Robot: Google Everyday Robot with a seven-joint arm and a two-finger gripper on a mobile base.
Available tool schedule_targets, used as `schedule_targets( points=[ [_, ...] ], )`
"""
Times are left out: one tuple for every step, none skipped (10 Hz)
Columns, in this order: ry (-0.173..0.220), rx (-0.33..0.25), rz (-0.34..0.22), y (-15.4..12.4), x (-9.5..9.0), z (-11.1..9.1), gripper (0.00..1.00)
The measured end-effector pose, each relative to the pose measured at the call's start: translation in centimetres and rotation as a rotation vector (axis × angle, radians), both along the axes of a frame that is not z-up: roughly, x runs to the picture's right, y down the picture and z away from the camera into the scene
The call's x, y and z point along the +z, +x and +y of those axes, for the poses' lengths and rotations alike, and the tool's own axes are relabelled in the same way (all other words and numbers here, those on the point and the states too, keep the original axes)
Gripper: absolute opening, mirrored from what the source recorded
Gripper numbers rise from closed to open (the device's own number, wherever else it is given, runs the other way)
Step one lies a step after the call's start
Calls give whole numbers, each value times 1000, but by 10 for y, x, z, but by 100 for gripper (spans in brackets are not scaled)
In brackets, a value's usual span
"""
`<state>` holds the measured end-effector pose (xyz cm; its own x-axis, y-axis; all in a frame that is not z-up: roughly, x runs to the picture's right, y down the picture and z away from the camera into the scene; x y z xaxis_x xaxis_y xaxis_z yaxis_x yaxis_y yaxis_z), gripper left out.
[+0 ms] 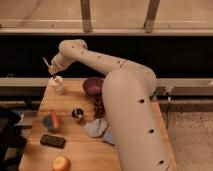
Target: Place fork in paper cup
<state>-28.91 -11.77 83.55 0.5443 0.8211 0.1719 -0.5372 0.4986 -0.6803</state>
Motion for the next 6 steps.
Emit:
schedule_targets(
  points=[
    [3, -2, -12, -5, 3, -4, 0],
    [5, -6, -27, -12, 5, -7, 0],
    [2, -13, -41, -21, 8, -9, 0],
    [0, -17, -49, -25, 12, -10, 0],
    [-6, -21, -57, -29, 18, -11, 0],
    [-10, -25, -65, -34, 21, -10, 0]
  ],
)
